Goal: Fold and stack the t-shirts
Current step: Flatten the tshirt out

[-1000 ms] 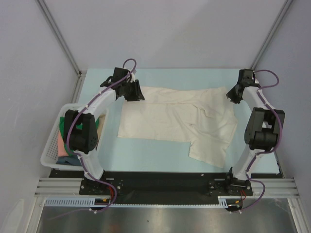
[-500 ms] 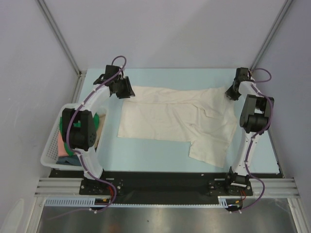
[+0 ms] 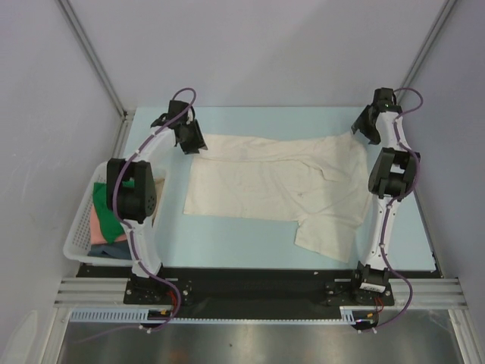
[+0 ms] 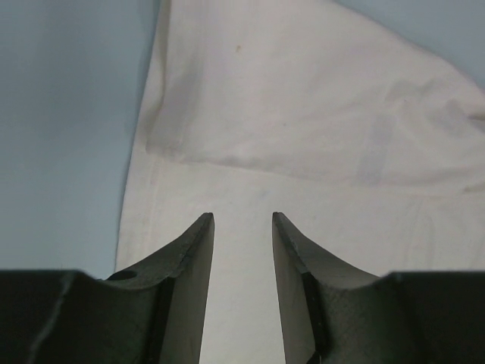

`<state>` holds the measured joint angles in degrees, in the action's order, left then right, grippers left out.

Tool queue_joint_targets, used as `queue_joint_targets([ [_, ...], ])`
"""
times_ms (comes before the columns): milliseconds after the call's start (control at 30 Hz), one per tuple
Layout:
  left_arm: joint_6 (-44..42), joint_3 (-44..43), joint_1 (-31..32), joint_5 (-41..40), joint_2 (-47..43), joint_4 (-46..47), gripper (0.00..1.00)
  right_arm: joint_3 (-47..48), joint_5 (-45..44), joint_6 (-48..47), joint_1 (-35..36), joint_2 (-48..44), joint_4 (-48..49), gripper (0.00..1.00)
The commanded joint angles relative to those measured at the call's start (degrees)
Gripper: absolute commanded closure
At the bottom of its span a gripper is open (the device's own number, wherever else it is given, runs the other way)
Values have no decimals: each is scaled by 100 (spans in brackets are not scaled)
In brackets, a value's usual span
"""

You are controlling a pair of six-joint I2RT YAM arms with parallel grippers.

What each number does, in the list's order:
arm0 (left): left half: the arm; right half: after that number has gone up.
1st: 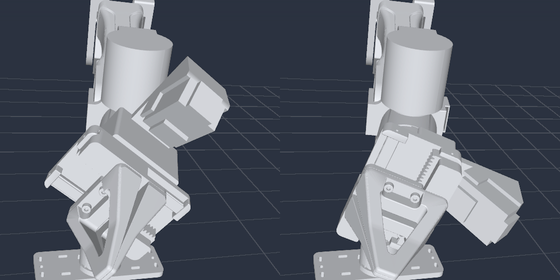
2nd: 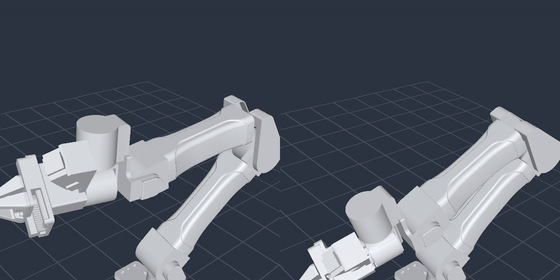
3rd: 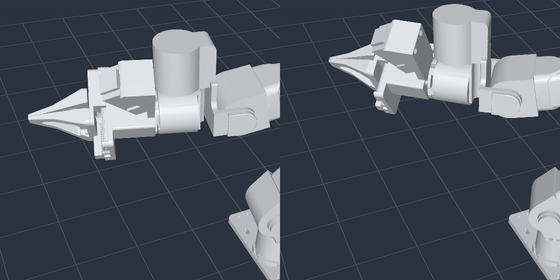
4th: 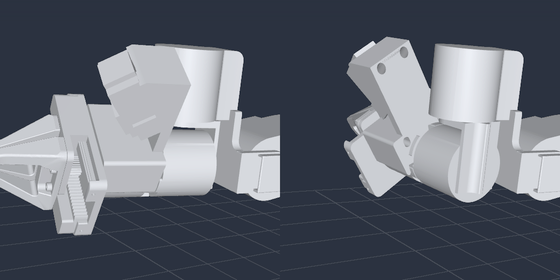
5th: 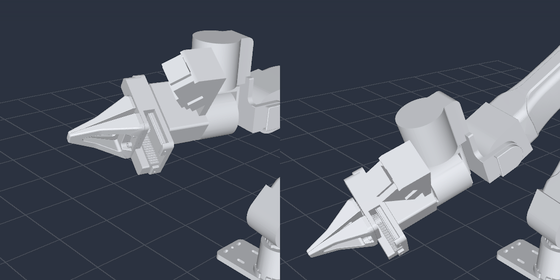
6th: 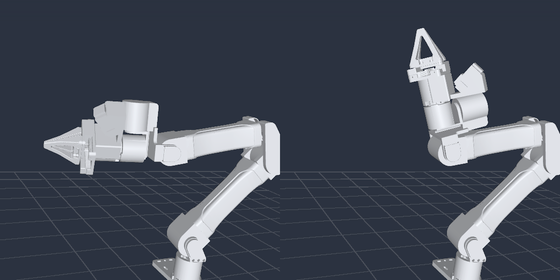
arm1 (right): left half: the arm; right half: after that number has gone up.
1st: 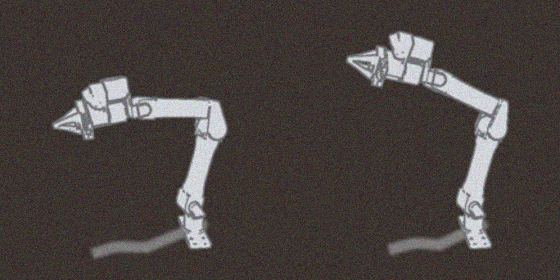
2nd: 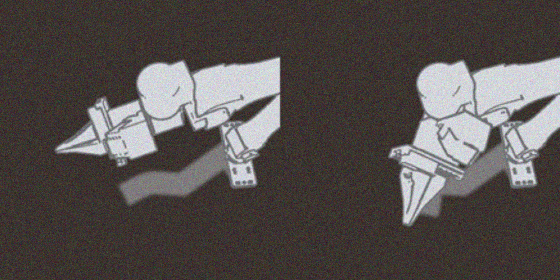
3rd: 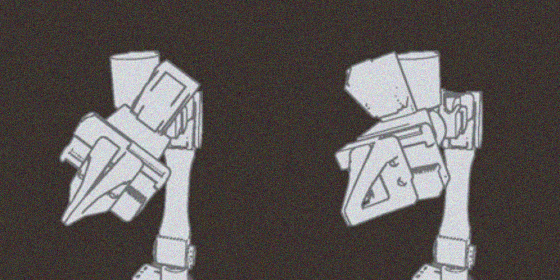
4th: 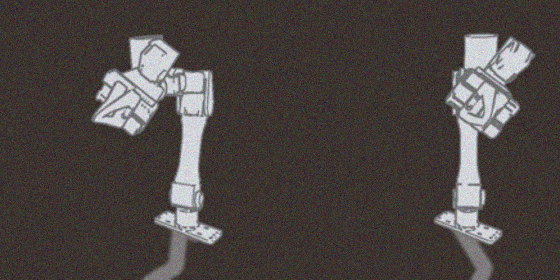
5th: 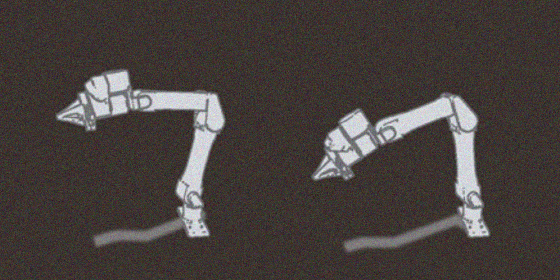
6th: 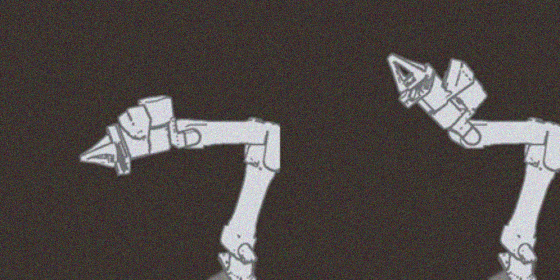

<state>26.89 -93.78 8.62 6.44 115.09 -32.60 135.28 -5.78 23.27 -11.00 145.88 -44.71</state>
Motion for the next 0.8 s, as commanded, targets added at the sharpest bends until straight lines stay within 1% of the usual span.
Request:
queue_joint_targets([
  [0,430,-273,-150,-152,224,7,58,-317,243,55,-7,-1269,-258,26],
  [33,613,-255,-168,-21,251,69,58,-501,296,81,2,-1430,-266,26],
  [133,1053,-54,-220,-11,199,332,62,-1371,699,362,-16,-2150,-179,26],
  [167,1194,51,-229,-11,155,559,62,-1973,1023,467,-24,-2335,-83,26],
  [200,1474,314,-229,-2,33,684,62,-2258,1157,694,-16,-2510,118,26],
  [233,1616,447,-238,-2,-21,807,61,-2530,1445,801,-7,-2869,259,26],
  [267,1765,587,-238,-11,-74,1017,54,-3081,1535,898,2,-3020,374,26],
  [300,2054,832,-247,-20,-118,1106,50,-3296,1658,1012,37,-3196,636,26],
  [333,2187,957,-256,15,-170,1220,48,-3489,1885,1126,72,-3389,700,26],
  [400,2564,1211,-300,77,-153,1423,48,-3867,2001,1232,133,-3531,752,25],
  [433,2688,1291,-326,121,-136,1484,49,-3947,2141,1250,177,-3593,797,25],
  [500,2882,1467,-361,139,-136,1712,51,-4106,2143,1233,239,-3733,788,25],
  [633,2900,1432,-379,-2,-92,1827,59,-4553,2160,1110,327,-3971,779,26],
  [767,2900,1441,-414,-46,-92,1924,59,-4757,2116,1005,301,-4138,771,25],
])
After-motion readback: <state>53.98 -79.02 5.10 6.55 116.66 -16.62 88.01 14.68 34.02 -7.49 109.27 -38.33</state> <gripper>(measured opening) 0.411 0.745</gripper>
